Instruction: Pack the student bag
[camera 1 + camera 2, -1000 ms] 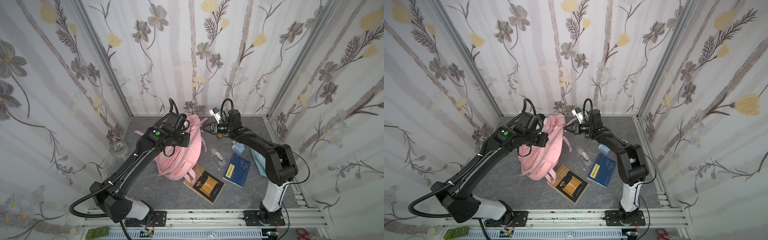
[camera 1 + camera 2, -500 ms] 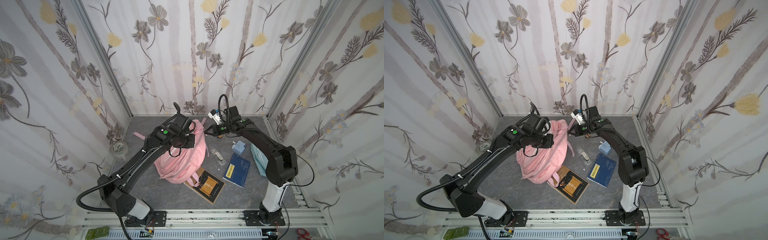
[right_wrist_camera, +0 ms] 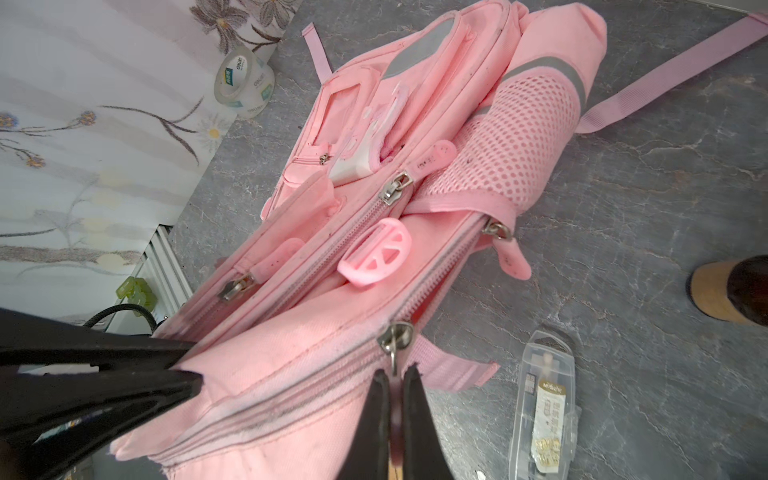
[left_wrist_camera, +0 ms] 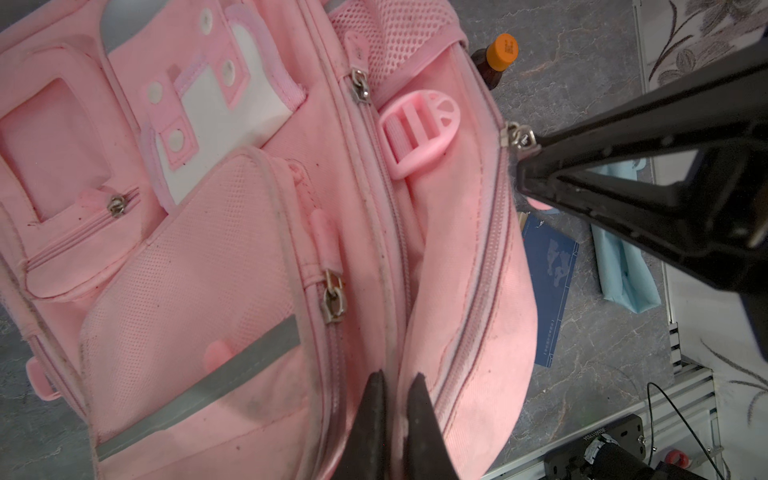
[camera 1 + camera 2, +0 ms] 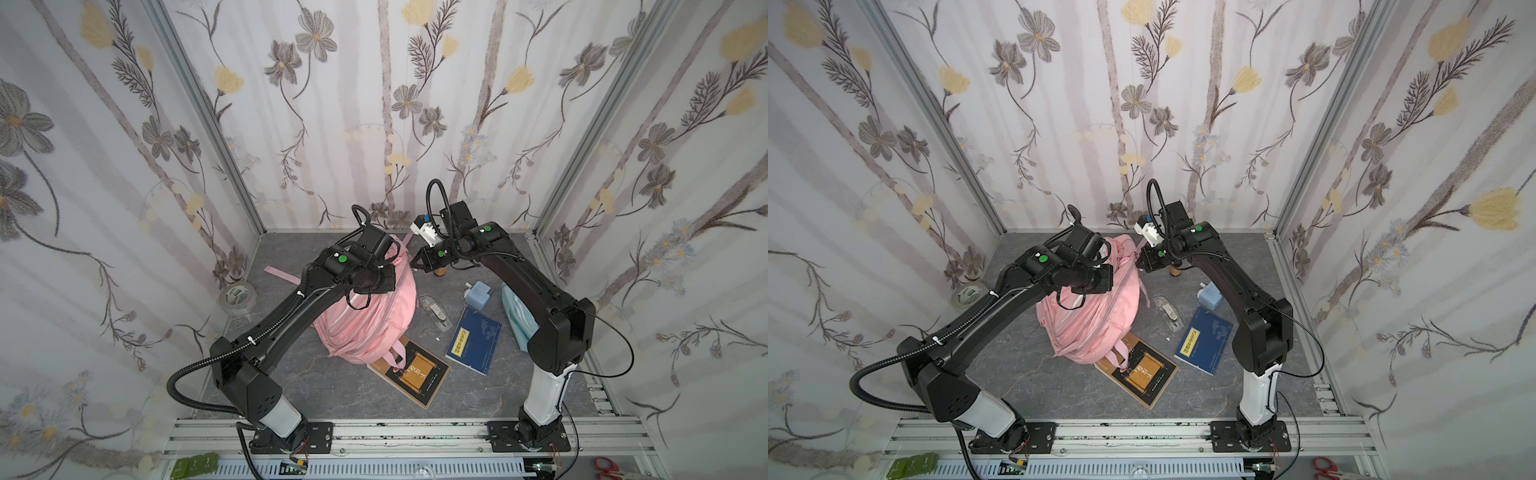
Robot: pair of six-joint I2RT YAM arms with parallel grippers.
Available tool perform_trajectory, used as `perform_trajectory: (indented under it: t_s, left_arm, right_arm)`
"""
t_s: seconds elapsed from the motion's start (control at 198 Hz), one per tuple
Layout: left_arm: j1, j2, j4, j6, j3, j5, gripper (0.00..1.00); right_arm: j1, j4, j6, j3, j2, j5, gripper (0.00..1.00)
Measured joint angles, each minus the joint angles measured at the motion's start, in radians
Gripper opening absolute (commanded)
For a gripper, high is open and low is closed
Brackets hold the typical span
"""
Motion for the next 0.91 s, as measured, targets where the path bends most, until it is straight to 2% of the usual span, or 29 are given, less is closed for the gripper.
perform_trajectory:
  t_s: [0.218,0.668,0.911]
  left_arm:
    - [0.010,0.055,-0.008,-0.015,0.047,-0.035,0.00]
    - [0.056,0.034,0.061,-0.188,0.053,0.019,0.00]
    - [0.057,-0.012,0.087,-0.297,0.034,0.050,0.00]
  right_arm:
    - [0.026,-0.062,0.019,0.034,-0.002,0.029,0.00]
    - [0.044,0.011,0.103,-0.012,-0.009,-0.150,0.00]
    - [0.046,0.054,0.113,-0.043,-0.014,-0.199,0.00]
